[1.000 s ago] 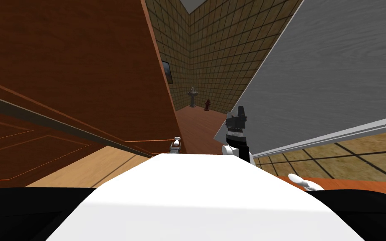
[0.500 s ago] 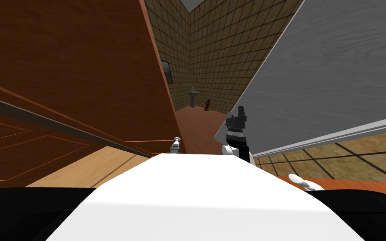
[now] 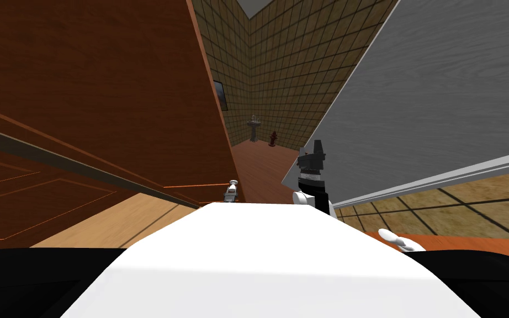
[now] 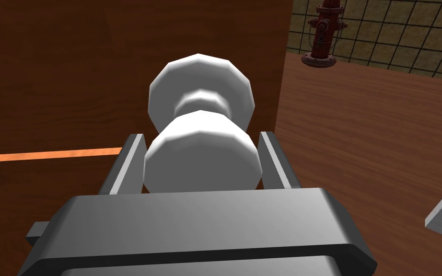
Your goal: Push the door open
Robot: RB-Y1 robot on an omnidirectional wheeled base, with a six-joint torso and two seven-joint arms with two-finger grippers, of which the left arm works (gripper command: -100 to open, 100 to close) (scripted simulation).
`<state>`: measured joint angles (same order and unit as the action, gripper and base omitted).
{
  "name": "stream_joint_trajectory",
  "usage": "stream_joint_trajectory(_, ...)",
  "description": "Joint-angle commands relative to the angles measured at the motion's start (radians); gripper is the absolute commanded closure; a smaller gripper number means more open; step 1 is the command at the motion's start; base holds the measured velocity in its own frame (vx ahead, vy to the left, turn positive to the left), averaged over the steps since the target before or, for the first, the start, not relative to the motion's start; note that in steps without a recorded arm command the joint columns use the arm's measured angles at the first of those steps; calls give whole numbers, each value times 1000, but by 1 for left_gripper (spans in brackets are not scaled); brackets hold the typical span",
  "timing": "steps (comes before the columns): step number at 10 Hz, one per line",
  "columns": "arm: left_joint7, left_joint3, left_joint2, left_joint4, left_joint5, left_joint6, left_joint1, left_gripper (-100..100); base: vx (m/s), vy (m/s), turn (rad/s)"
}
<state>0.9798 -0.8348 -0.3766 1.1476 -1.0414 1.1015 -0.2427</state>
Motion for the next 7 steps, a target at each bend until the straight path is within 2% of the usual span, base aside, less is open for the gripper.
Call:
stream_joint_trajectory(1, 13, 49, 24, -19, 26, -19, 22, 100, 26, -24, -20)
stream_joint_trajectory(3, 30, 109, 58, -49, 63, -52, 43, 100, 40, -24, -20)
stream_joint_trajectory(4, 30, 128, 58, -49, 63, -52, 43, 100, 45, -18, -41)
stream_joint_trajectory(5, 40, 163, 77, -66, 83, -69, 54, 100, 36, -19, -12)
stream_joint_trajectory(6, 40, 172, 77, -66, 83, -69, 54, 100, 27, -12, -9)
stream_joint_trajectory(7, 50, 209, 96, -83, 104, -88, 66, 100, 21, -20, -30)
